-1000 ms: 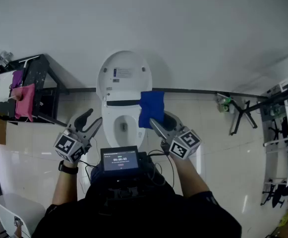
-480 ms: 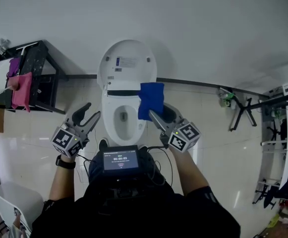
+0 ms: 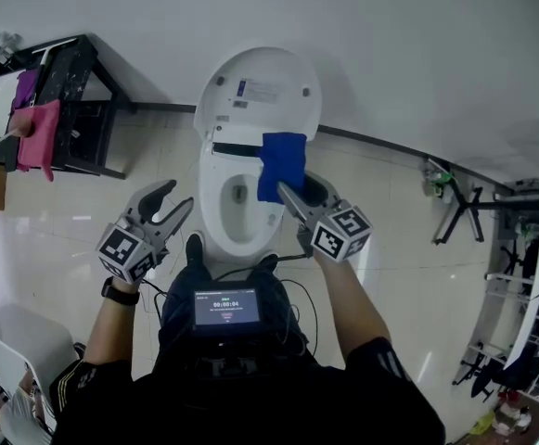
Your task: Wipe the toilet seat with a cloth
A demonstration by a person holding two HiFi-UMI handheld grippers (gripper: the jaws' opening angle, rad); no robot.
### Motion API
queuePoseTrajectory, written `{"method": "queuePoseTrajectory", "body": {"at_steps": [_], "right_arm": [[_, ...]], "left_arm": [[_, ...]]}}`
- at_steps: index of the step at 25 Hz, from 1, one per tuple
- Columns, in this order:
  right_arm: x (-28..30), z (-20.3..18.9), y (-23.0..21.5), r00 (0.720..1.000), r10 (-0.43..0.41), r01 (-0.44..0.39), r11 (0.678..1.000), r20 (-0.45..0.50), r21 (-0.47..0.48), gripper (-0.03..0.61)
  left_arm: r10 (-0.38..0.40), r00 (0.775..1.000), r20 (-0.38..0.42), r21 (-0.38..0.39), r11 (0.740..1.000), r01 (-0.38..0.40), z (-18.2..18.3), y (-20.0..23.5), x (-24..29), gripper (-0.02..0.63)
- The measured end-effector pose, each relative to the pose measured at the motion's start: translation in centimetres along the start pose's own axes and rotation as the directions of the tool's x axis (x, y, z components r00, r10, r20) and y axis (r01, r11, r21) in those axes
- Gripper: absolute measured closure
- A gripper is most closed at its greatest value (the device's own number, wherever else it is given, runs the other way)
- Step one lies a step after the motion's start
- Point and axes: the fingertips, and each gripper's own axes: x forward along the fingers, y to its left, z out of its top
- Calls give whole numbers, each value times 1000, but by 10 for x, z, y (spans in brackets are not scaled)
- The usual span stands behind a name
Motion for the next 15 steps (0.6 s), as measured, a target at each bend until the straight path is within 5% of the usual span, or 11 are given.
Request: {"method": "queuePoseTrajectory", "body": {"at_steps": [15], "right_arm": [[136, -187, -65, 942, 20, -46, 997, -334, -68, 373]], "left_arm": [[11, 983, -182, -55, 998, -22, -113, 67, 24, 413]]}}
